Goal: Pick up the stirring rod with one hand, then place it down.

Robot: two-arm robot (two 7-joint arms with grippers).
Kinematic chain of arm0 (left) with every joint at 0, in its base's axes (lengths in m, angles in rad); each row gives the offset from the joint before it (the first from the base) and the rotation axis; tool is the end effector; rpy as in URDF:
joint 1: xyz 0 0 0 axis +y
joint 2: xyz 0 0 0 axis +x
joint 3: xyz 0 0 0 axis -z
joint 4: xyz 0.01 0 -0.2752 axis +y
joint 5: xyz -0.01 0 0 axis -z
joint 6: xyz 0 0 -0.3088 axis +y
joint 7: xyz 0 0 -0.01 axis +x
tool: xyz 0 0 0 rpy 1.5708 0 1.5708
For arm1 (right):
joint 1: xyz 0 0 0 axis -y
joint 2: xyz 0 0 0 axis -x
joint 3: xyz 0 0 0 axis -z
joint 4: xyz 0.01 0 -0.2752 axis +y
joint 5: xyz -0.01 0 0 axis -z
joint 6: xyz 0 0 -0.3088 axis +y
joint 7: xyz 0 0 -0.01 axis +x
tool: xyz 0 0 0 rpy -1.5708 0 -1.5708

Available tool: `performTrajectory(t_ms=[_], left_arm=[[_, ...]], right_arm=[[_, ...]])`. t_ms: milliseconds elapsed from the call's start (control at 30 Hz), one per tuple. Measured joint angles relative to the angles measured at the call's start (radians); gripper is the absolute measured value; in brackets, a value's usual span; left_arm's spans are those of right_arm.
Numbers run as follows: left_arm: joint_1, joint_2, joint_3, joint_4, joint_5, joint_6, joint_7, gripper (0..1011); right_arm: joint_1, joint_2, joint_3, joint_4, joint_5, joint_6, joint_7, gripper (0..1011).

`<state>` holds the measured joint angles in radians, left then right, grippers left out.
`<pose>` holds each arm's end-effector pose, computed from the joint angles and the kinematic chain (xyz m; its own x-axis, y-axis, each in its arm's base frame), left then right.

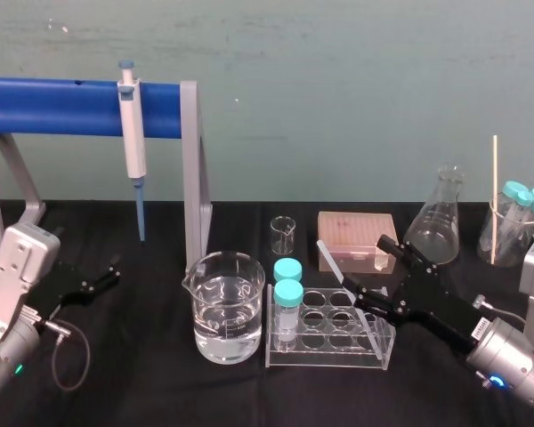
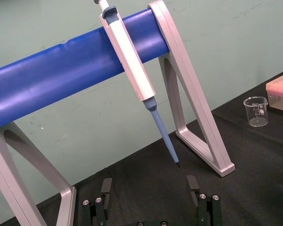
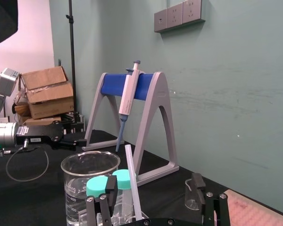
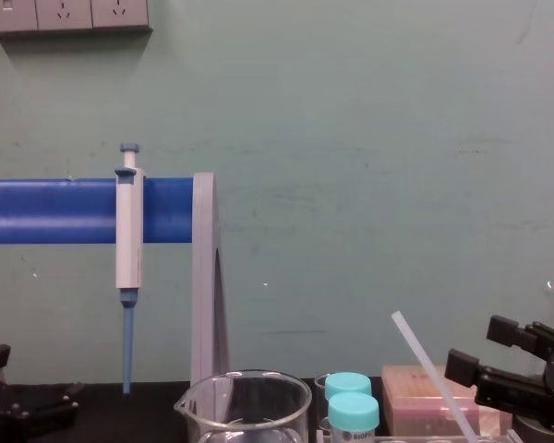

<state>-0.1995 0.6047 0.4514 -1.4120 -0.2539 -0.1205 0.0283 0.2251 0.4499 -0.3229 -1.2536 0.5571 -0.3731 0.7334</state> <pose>0.3557 0.0743 -0.2903 0.2923 0.8803 0.3737 -0.9553 0.2873 0.0703 0.3732 -0.0787 -0.3096 0.7500 -0.6572 0.0748 0.6413 0.7501 0.1613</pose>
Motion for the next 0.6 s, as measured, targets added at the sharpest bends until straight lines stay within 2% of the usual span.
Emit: performTrajectory(t_ms=[167,267,333,367,467,533,567,600], left_arm=[[0.0,0.0,0.0,0.0,0.0,0.0,0.0,1000],[0.0,0.0,0.0,0.0,0.0,0.0,0.0,1000],[0.0,0.0,0.0,0.0,0.0,0.0,0.0,1000],[0.0,0.0,0.0,0.0,0.0,0.0,0.0,1000],[0.0,0.0,0.0,0.0,0.0,0.0,0.0,1000],[0.0,0.0,0.0,0.0,0.0,0.0,0.0,1000],[0.0,0.0,0.0,0.0,0.0,0.0,0.0,1000],[0.0,0.0,0.0,0.0,0.0,0.0,0.0,1000]], right_arm=[[0.001,0.0,0.007,-0.016,-0.007,0.007,-0.022,1003],[-0.008,-0.003,0.032,-0.047,-0.031,0.013,-0.091,1003],[-0.022,-0.01,0.057,-0.069,-0.061,0.025,-0.169,1003],[-0.036,-0.017,0.077,-0.083,-0.091,0.045,-0.24,1003],[-0.058,-0.029,0.1,-0.1,-0.143,0.095,-0.362,1003],[-0.079,-0.045,0.121,-0.104,-0.194,0.171,-0.484,1003],[-0.079,-0.045,0.121,-0.104,-0.194,0.171,-0.484,1003],[-0.086,-0.051,0.126,-0.102,-0.208,0.201,-0.517,1003]])
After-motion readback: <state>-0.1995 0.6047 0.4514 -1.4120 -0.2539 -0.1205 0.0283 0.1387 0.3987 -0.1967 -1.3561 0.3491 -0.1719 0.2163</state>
